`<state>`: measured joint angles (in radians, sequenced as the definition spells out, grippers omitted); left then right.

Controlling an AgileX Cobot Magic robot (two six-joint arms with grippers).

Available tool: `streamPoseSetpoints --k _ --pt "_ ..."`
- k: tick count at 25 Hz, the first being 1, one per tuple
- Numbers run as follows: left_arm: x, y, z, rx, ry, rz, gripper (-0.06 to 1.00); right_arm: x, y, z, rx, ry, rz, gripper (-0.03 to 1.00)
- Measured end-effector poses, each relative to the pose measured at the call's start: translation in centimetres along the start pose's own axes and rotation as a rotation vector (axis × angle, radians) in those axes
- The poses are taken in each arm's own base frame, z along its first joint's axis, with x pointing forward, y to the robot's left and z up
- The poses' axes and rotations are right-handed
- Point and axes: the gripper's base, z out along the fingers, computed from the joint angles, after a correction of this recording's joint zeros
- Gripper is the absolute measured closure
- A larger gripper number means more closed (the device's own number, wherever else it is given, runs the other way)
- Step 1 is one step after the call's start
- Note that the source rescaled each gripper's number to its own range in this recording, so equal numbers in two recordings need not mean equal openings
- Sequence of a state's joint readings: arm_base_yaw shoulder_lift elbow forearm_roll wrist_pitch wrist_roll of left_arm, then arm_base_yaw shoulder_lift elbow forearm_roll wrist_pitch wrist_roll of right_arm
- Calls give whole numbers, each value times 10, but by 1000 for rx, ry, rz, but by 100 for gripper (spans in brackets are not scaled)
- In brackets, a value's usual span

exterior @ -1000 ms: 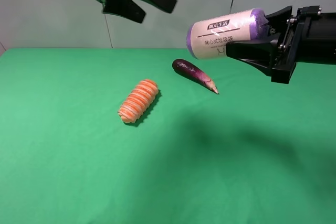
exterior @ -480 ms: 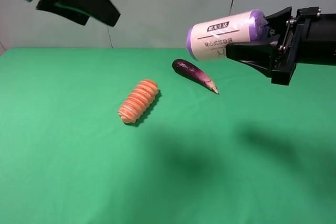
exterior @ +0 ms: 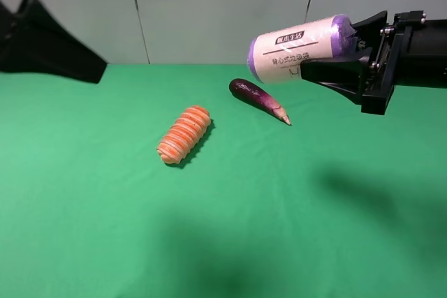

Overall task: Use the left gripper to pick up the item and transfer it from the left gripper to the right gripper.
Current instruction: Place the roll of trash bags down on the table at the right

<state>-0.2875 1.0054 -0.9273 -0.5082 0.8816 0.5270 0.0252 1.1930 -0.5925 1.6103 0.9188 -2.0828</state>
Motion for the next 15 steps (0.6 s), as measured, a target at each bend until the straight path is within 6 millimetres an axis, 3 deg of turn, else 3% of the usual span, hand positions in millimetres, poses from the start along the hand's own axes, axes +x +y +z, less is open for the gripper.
streamPoseSetpoints --k 10,15 --pt "50 -23 -50 -165 -124 8 -1 0 0 0 -2 4 -4 97" --pt "74 -30 -63 -218 -154 12 -1 0 0 0 -1 5 -4 97"
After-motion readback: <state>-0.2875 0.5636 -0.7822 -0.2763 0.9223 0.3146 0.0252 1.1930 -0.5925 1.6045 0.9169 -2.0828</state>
